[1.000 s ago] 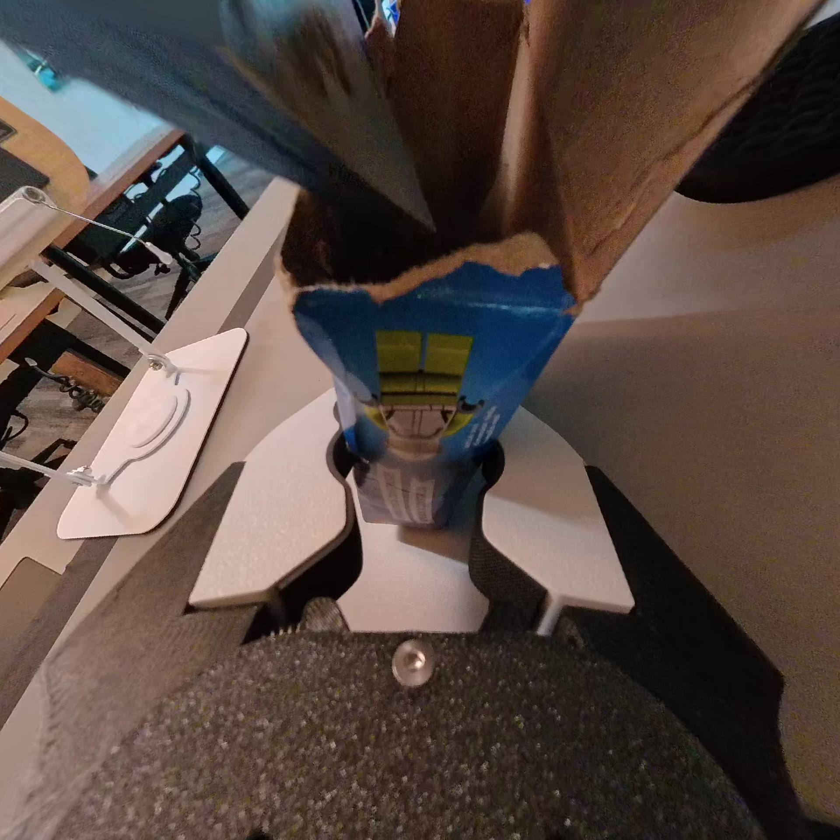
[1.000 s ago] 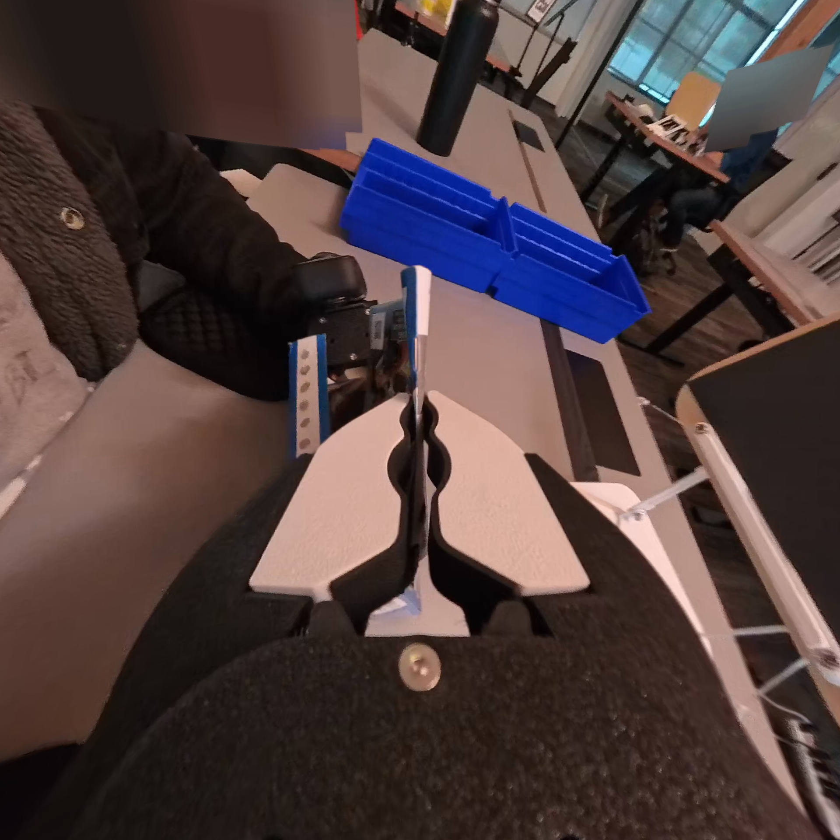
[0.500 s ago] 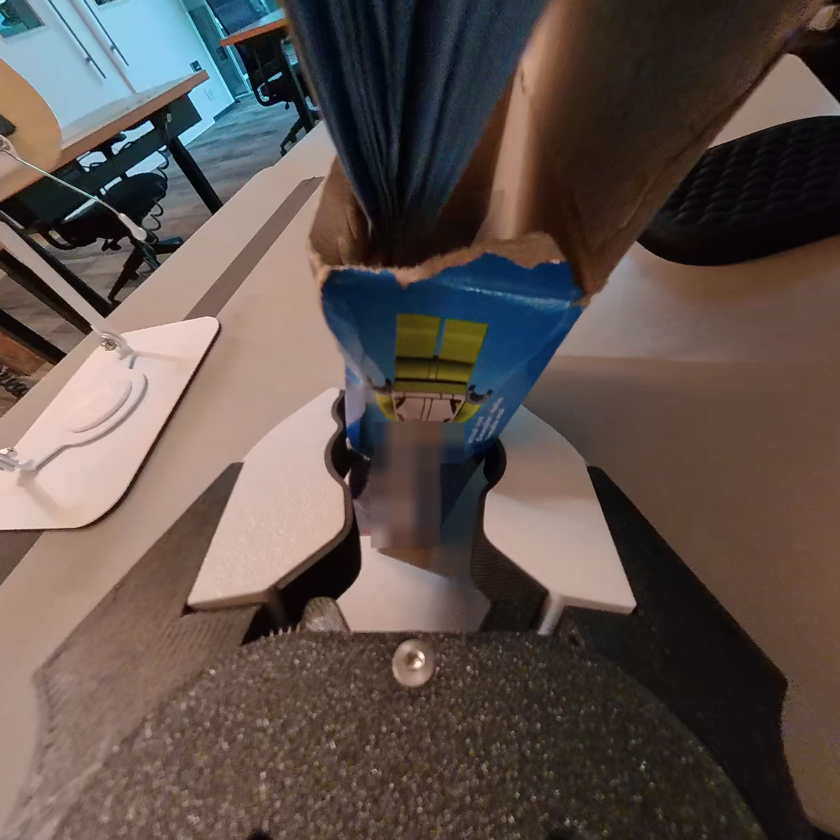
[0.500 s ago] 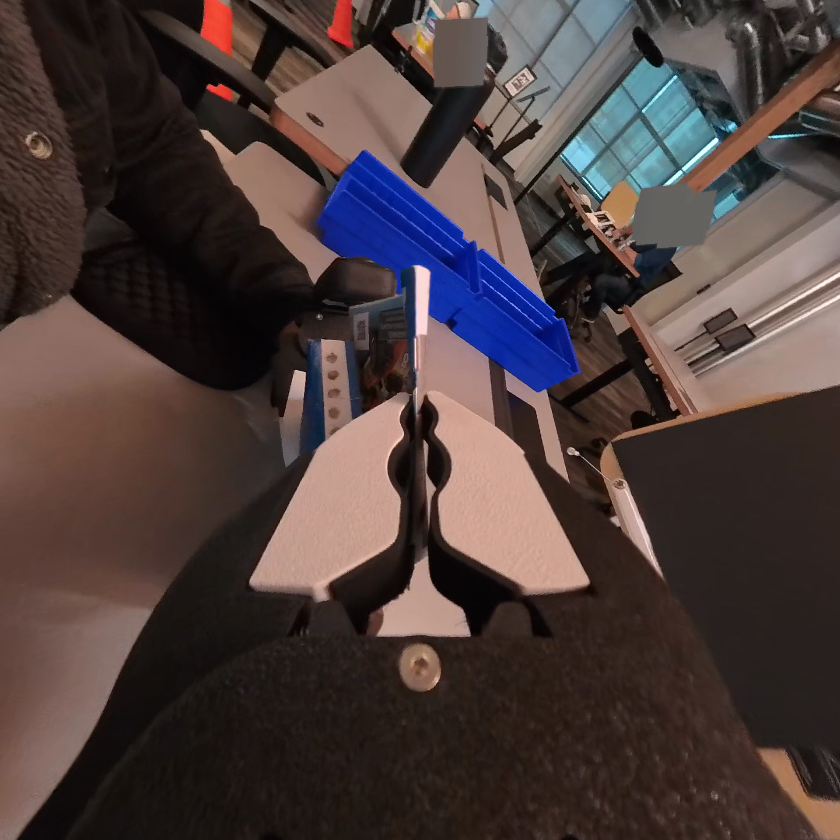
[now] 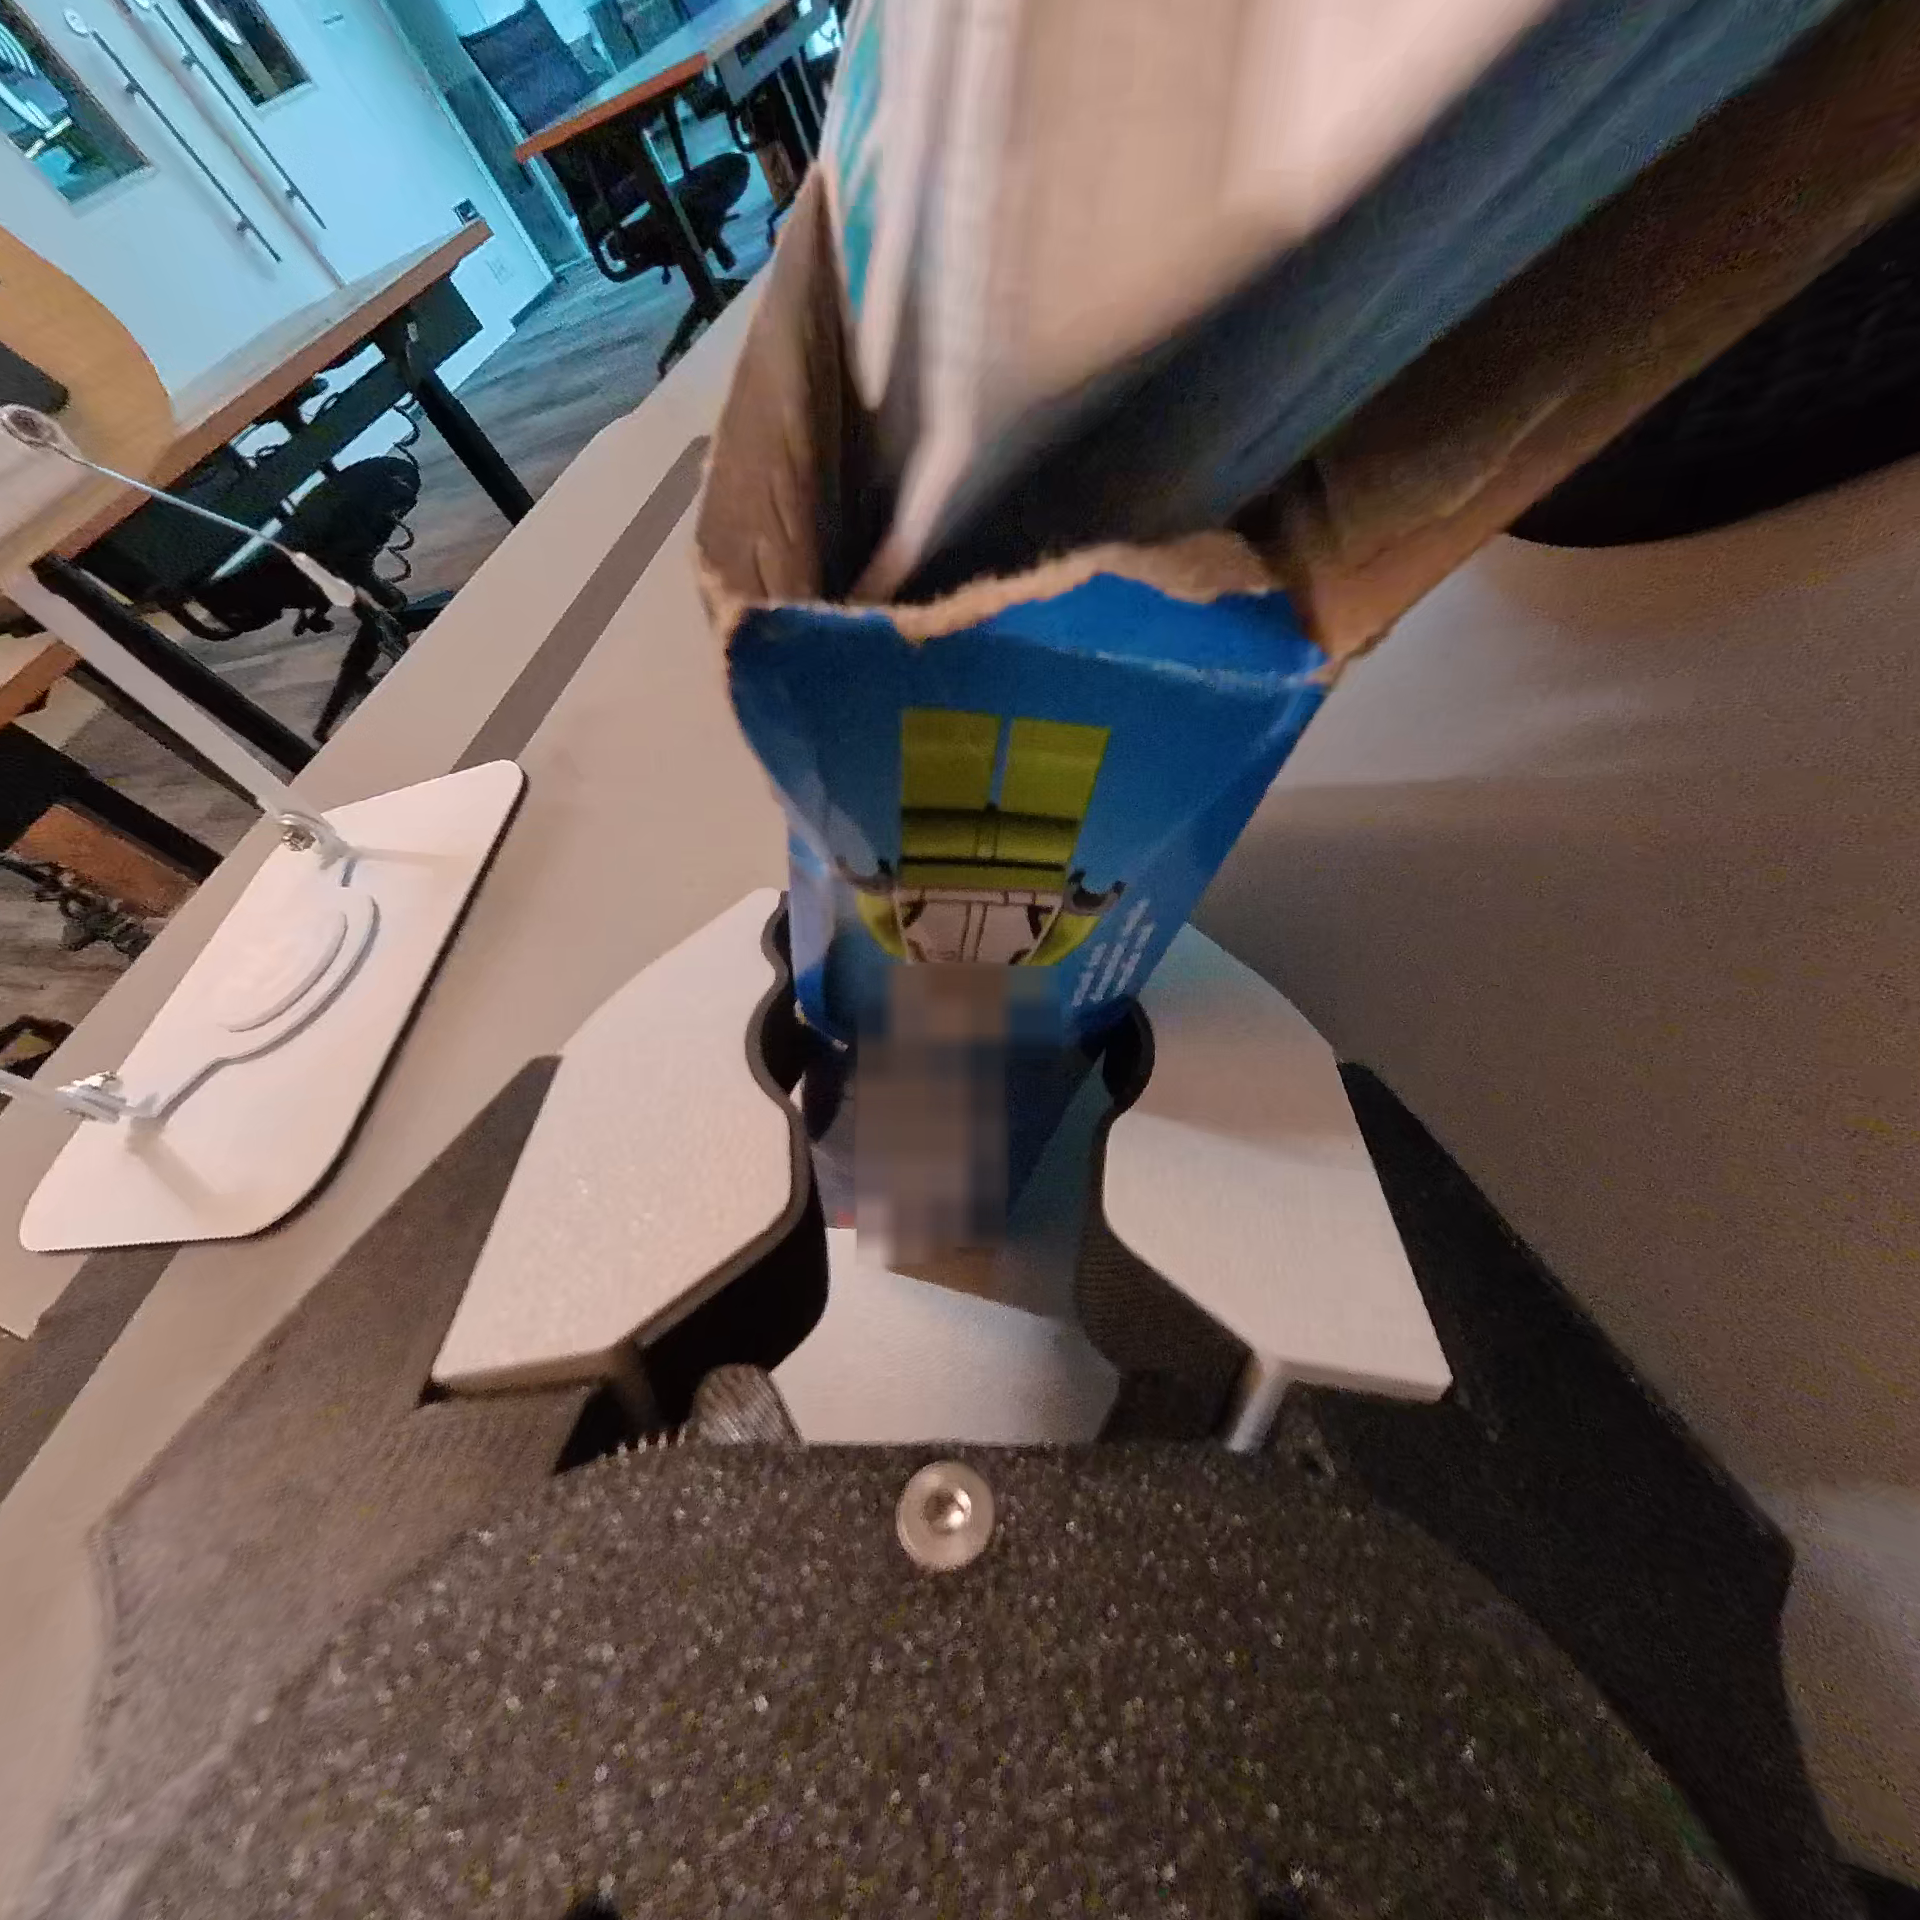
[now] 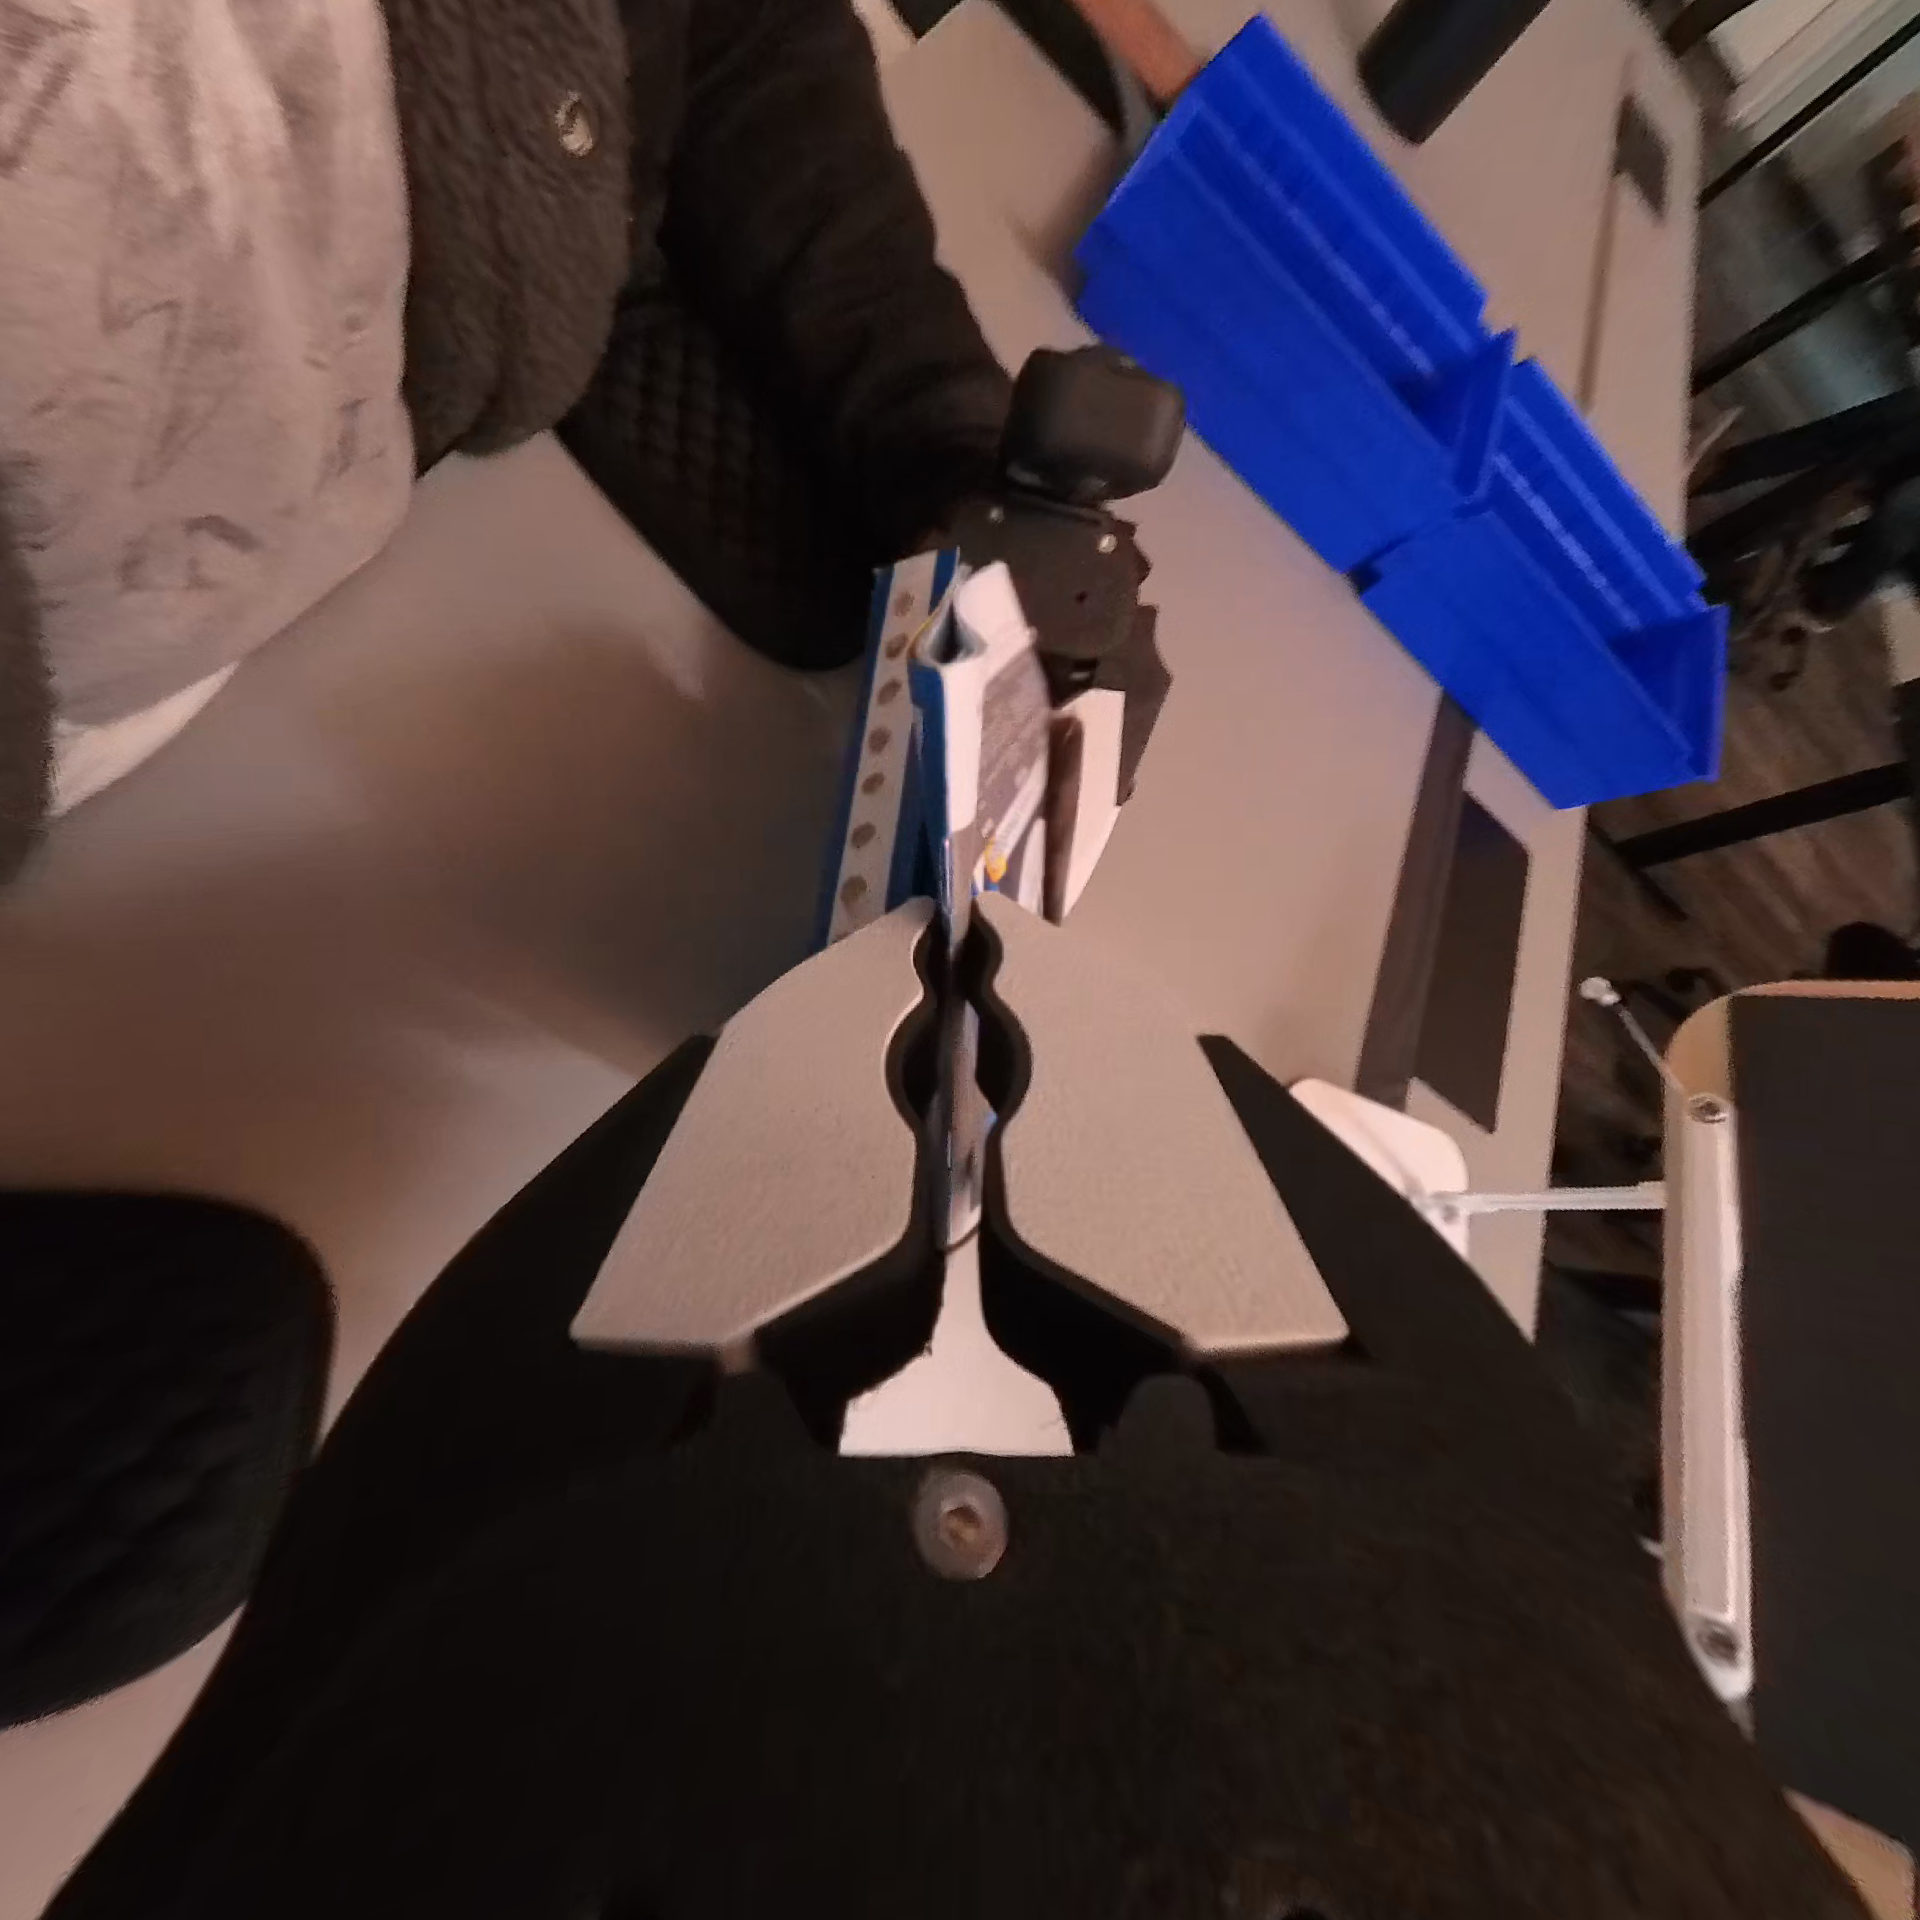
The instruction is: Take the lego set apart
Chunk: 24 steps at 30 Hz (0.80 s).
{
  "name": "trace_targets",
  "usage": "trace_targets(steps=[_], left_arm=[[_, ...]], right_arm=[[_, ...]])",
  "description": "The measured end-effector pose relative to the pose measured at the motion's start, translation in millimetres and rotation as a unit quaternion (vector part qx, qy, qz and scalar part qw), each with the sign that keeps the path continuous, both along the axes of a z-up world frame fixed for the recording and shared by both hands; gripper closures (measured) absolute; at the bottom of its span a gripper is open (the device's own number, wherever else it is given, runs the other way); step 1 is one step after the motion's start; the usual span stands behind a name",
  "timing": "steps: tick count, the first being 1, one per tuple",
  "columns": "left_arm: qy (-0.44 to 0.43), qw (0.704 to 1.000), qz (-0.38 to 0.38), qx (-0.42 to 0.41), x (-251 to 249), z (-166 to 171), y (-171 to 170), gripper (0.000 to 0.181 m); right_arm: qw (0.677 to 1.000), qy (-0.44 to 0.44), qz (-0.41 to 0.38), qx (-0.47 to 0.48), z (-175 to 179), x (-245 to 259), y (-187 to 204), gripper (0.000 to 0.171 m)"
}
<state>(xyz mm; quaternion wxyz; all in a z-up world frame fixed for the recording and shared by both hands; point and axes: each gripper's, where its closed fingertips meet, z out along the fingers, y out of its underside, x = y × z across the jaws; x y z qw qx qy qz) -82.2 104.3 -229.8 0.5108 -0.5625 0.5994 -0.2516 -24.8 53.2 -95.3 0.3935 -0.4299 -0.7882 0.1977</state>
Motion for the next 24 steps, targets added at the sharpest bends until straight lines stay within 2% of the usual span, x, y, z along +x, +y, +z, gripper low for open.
trace_targets(steps=[7, 14, 18, 24], left_arm=[[0.006, 1.000, 0.002, 0.006, 0, -1, 0, 0.125], [0.013, 1.000, 0.003, 0.009, 0, -1, -1, 0.125], [0.015, 1.000, 0.004, 0.007, 0, -1, -1, 0.126], [0.010, 1.000, 0.012, -0.013, -2, 0, 2, 0.126]], right_arm=[[0.992, -0.105, 0.011, -0.073, -10, 15, -16, 0.170], [0.974, -0.155, -0.016, -0.164, -12, 36, -14, 0.170], [0.969, -0.135, -0.043, -0.202, -5, 40, -3, 0.170], [0.972, -0.042, -0.088, -0.214, 18, 19, 21, 0.170]])
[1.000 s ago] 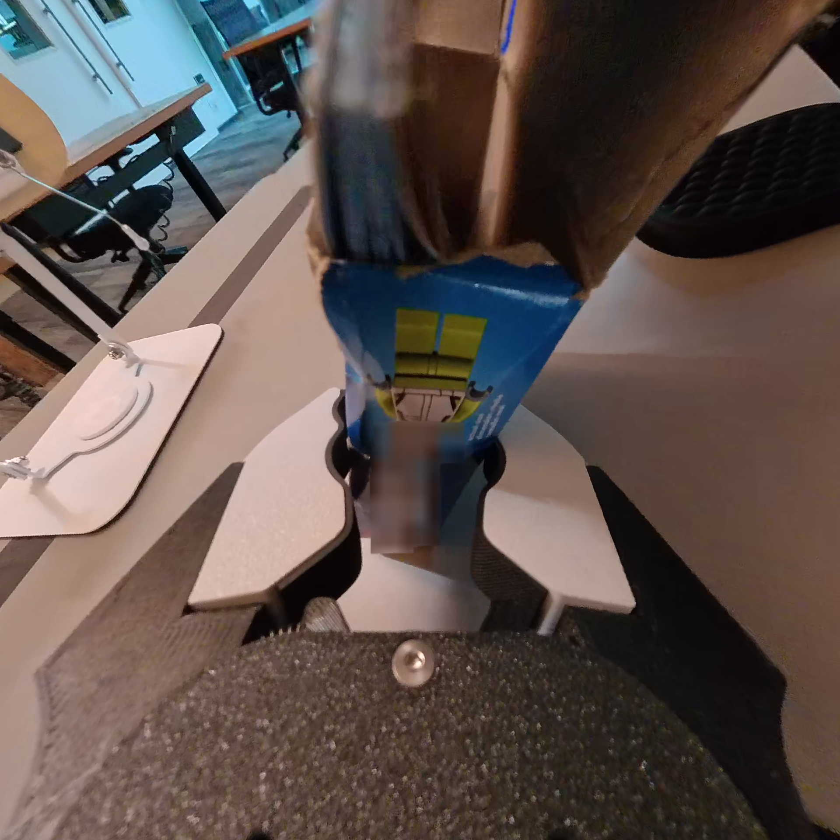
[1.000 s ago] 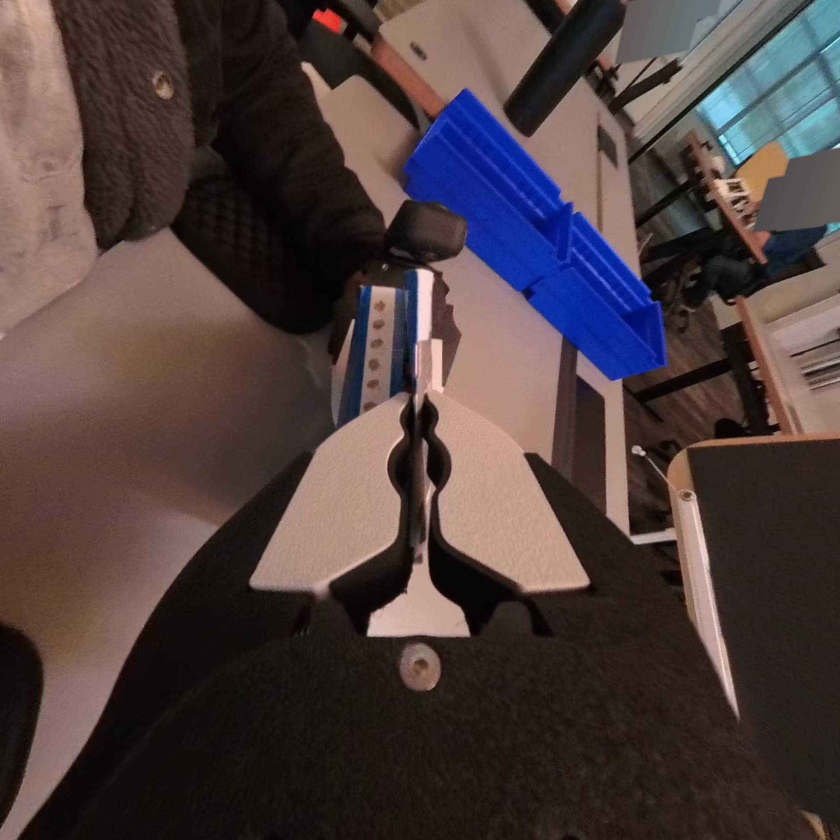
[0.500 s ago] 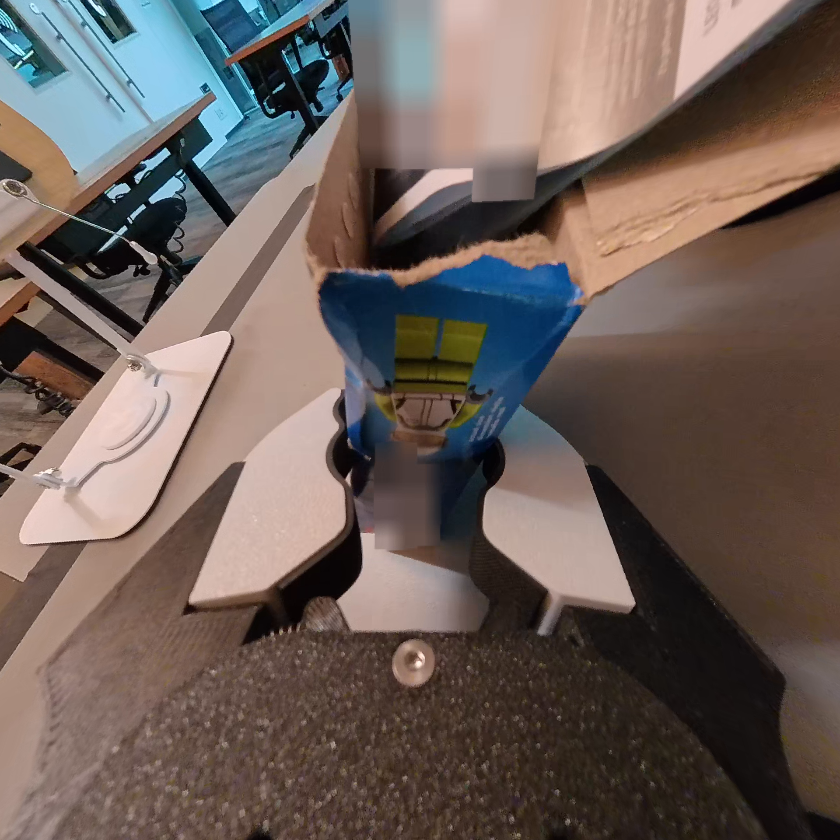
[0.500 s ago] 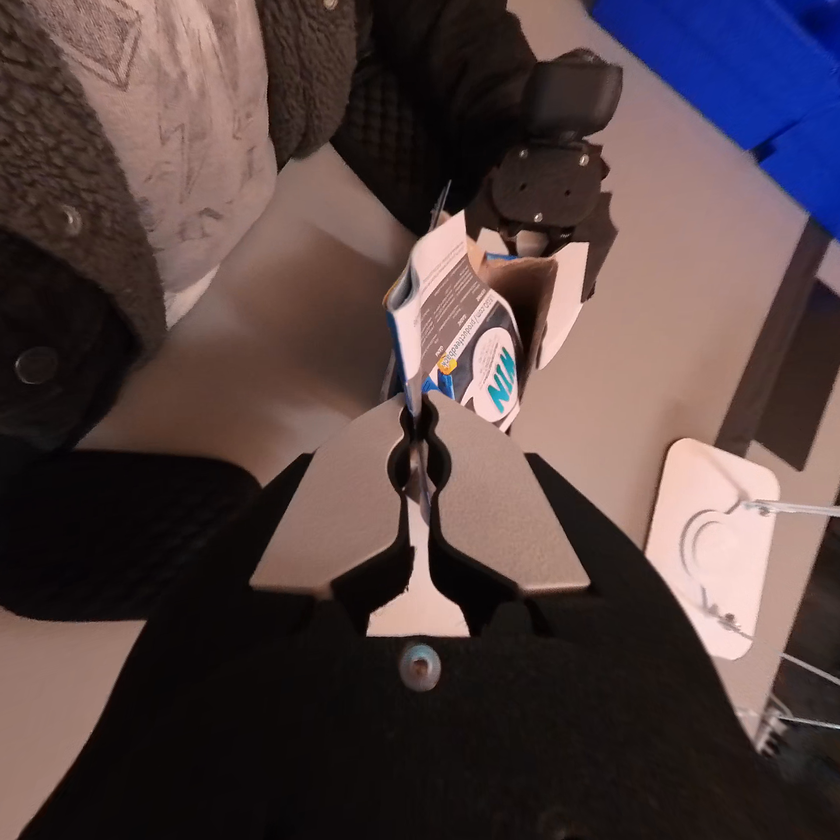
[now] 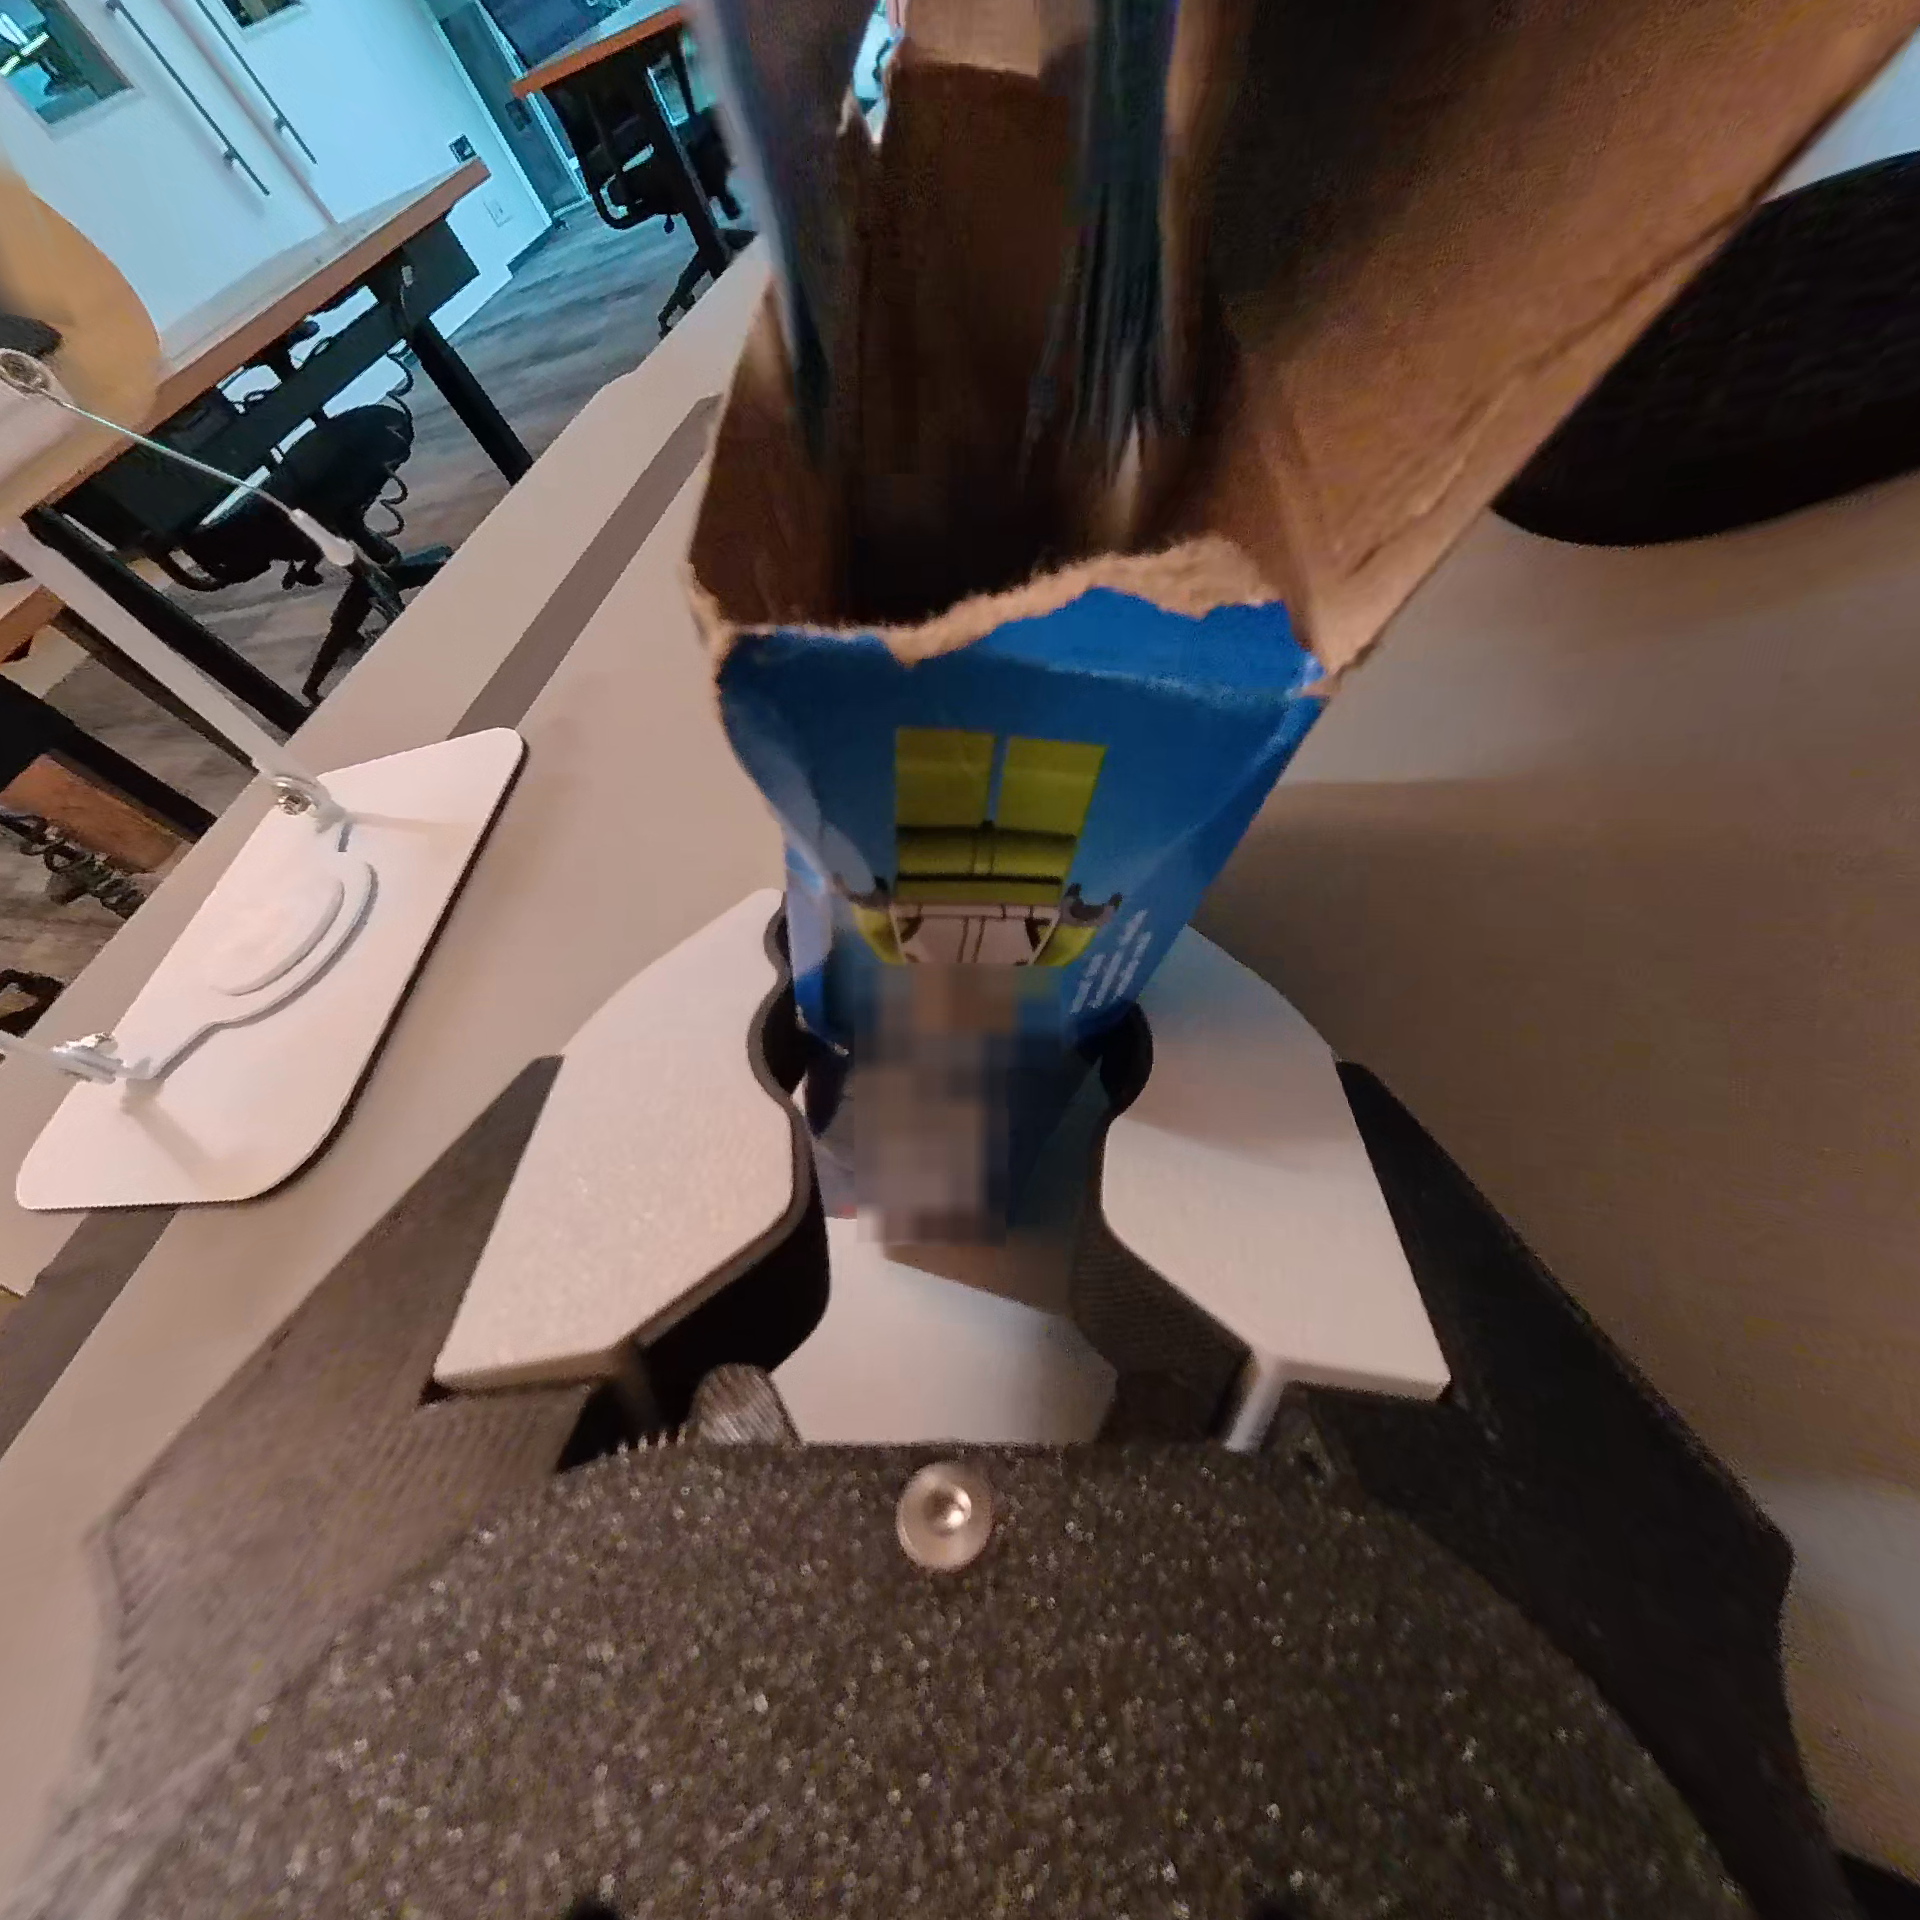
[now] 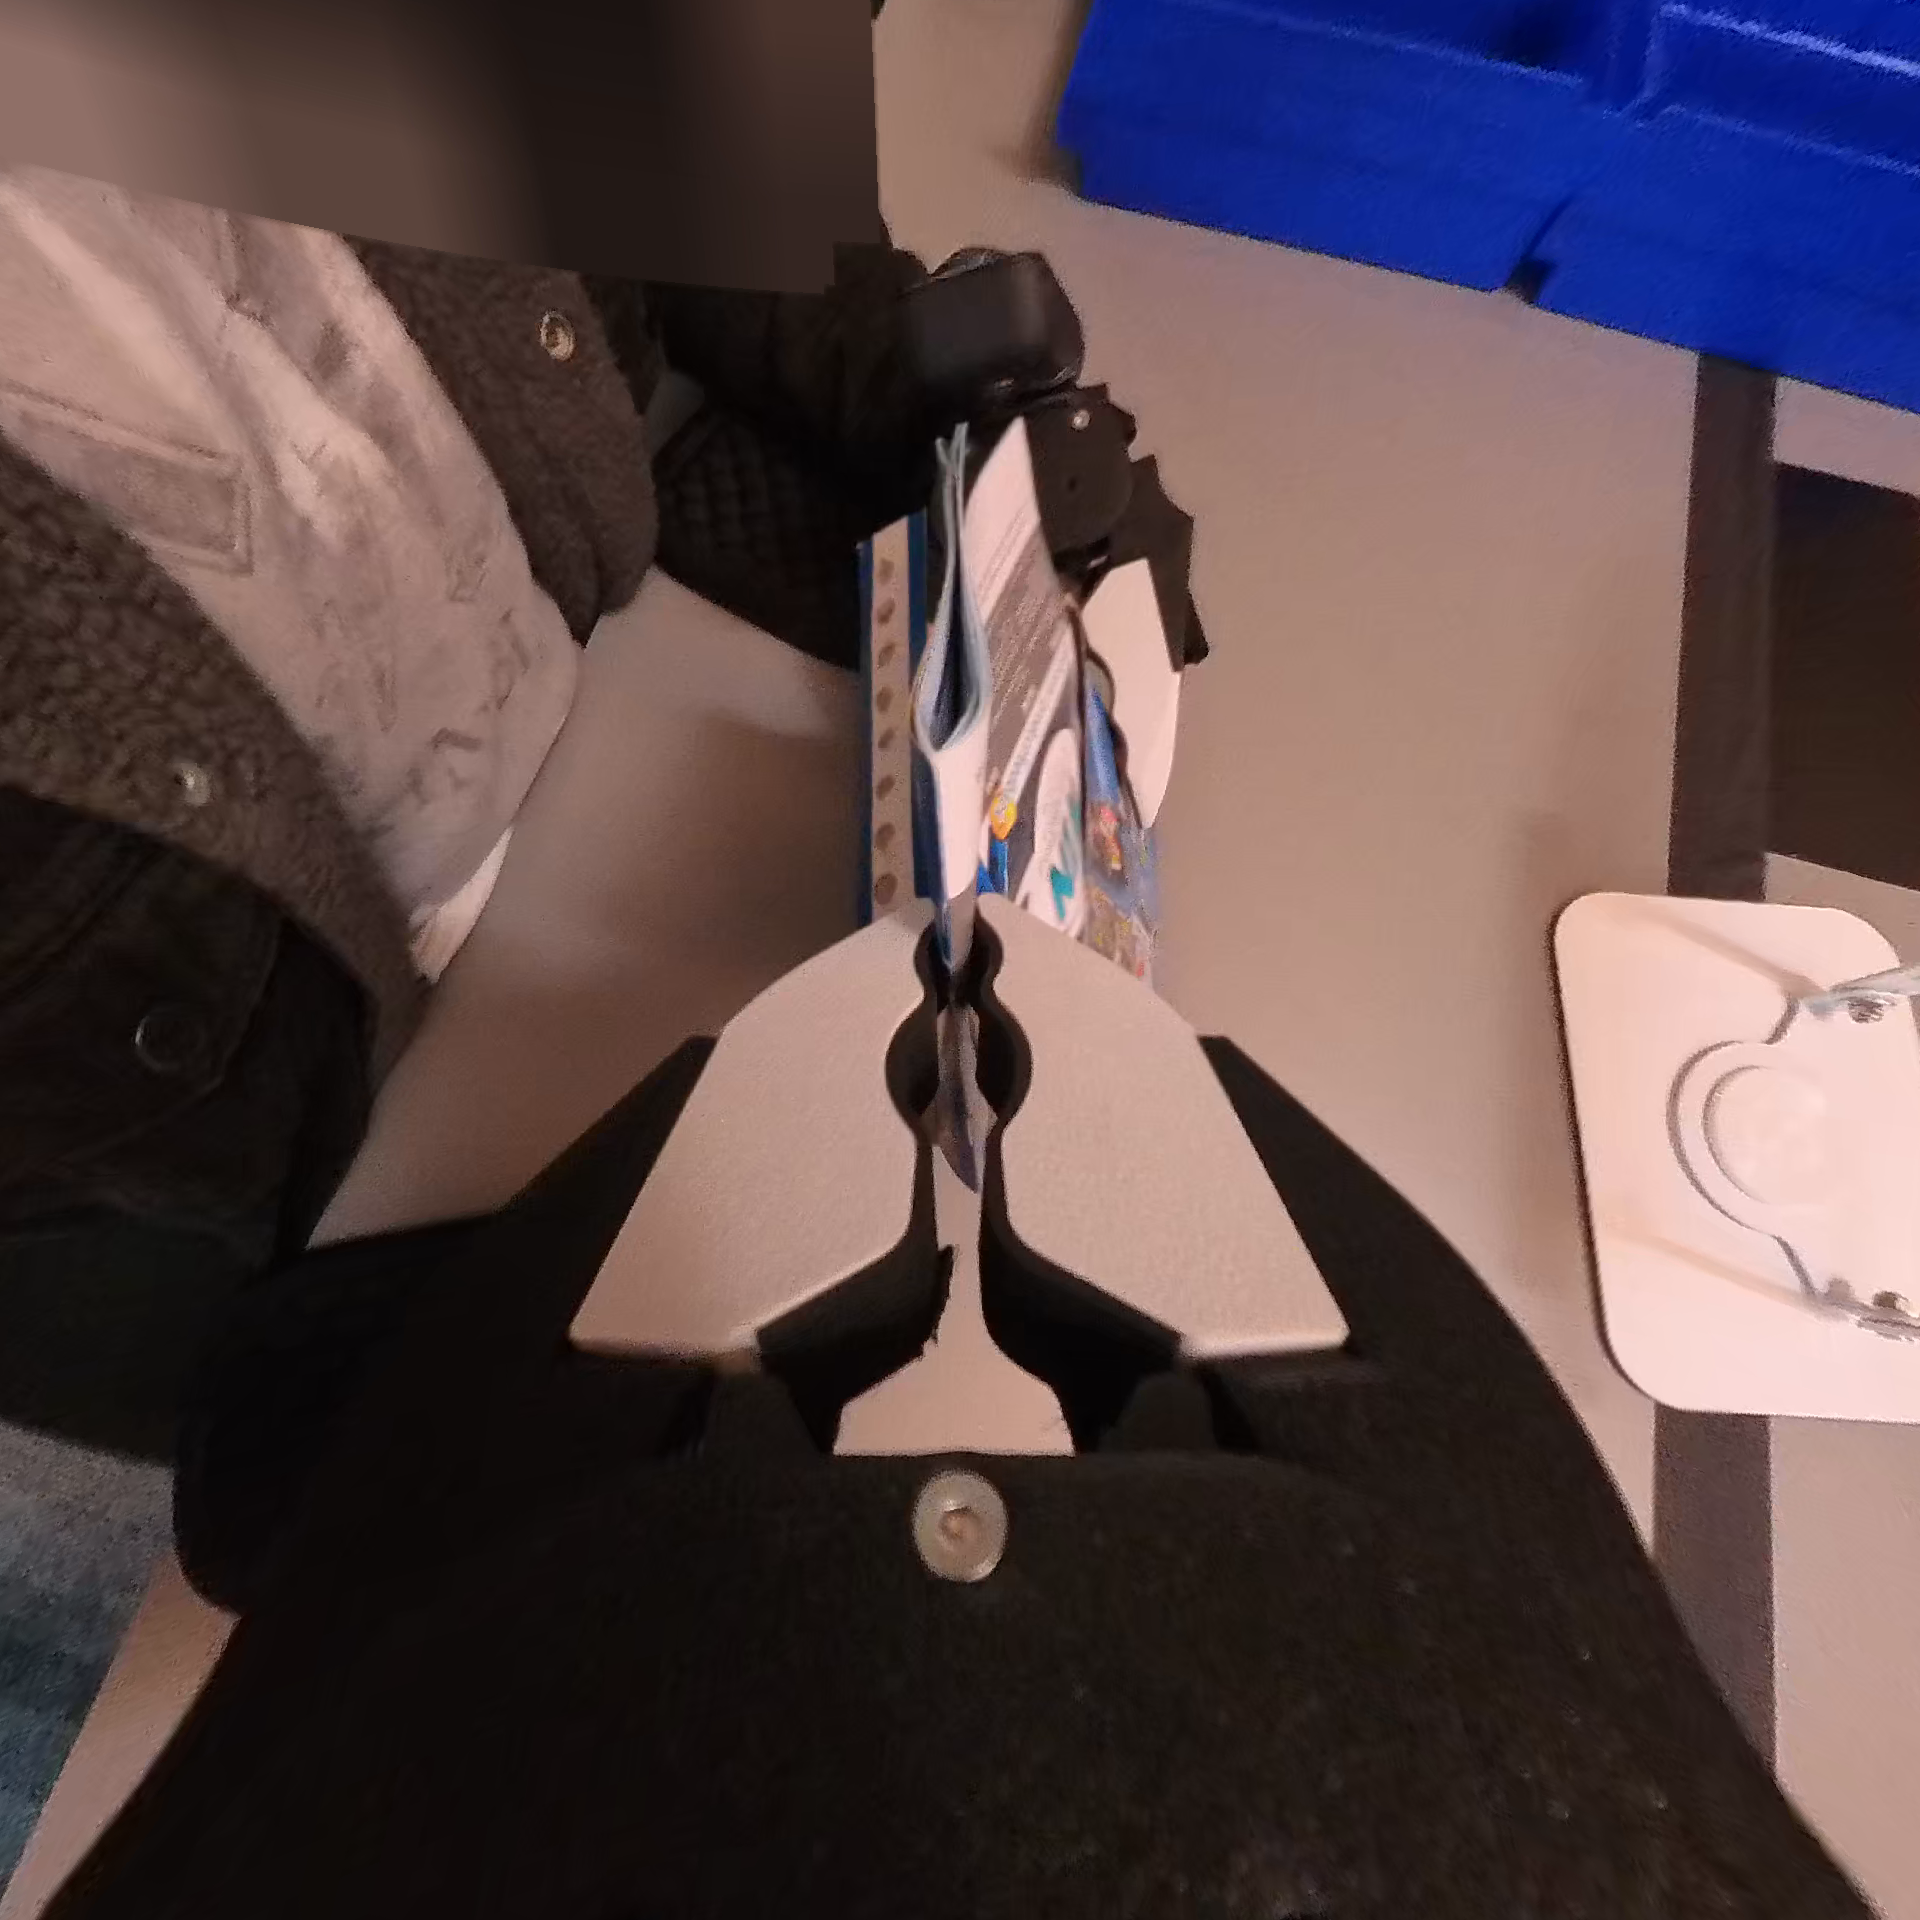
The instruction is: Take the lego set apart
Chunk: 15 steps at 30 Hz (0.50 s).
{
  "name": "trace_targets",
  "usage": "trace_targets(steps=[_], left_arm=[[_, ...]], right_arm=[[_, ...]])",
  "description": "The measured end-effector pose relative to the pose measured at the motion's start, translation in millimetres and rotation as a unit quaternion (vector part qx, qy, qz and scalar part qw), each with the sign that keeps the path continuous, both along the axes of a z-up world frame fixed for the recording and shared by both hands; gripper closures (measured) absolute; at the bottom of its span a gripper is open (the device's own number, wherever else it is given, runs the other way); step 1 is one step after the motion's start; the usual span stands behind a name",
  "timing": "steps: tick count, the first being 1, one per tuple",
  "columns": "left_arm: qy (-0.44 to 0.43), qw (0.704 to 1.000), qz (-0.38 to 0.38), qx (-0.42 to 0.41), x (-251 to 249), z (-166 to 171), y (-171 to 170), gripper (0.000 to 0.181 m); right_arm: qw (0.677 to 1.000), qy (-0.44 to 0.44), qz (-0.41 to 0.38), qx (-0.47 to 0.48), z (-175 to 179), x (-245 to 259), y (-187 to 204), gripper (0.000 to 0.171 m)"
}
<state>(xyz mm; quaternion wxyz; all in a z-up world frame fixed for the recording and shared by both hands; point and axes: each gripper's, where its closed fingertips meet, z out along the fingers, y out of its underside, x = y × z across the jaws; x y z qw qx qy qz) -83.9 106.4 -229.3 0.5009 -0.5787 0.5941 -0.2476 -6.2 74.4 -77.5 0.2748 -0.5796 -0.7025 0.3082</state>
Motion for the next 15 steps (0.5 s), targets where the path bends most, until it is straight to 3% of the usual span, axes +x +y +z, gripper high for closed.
trace_targets(steps=[6, 15], left_arm=[[0.003, 1.000, 0.000, -0.001, 1, -1, -1, 0.126], [-0.005, 1.000, 0.007, -0.022, 0, 1, 1, 0.126]], right_arm=[[1.000, 0.021, 0.001, 0.005, -2, -21, 3, 0.170], [0.988, 0.152, -0.010, 0.027, 40, -37, 12, 0.170]])
